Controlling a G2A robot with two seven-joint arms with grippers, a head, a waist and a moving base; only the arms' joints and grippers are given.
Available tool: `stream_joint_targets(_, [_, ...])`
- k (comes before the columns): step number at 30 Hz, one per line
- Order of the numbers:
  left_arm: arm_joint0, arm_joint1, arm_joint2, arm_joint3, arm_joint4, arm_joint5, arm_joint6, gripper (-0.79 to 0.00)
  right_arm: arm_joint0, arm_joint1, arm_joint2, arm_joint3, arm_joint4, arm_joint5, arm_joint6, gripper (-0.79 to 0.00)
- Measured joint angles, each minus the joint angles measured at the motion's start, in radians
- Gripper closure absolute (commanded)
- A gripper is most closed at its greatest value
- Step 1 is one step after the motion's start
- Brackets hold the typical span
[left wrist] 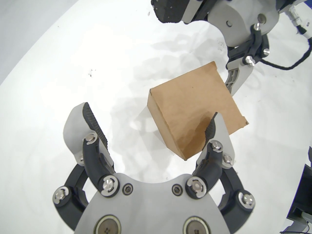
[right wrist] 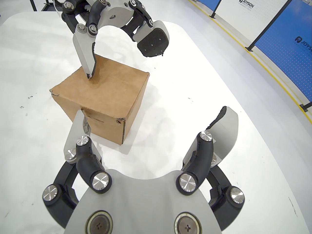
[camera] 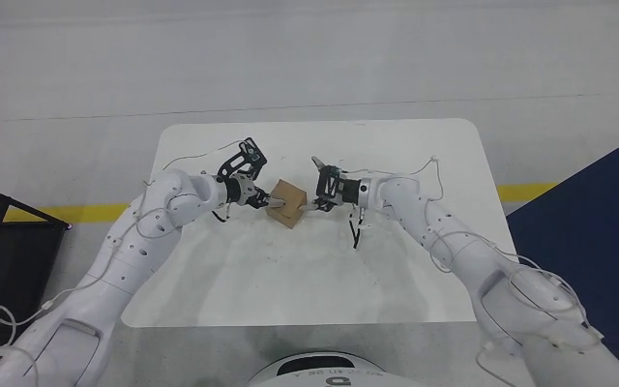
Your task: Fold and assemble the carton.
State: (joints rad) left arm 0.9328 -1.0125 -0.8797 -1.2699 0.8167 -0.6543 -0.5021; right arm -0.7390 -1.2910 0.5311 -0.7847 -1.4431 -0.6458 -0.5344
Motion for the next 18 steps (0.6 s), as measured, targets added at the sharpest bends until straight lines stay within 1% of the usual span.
stream_joint_targets(8, [-0.018, -0.004, -0.034, 0.071, -0.142, -0.036, -0.006, -0.785, -0.002, 0.001, 0.018, -0.027, -0.038, 0.027, -0.021, -0.785])
stream_joint_targets(18, [-0.020, -0.006, -0.061, 0.129, -0.201, -0.049, 0.003, -0.785, -0.020, 0.010, 0.053, -0.102, -0.071, 0.059, 0.032, -0.785])
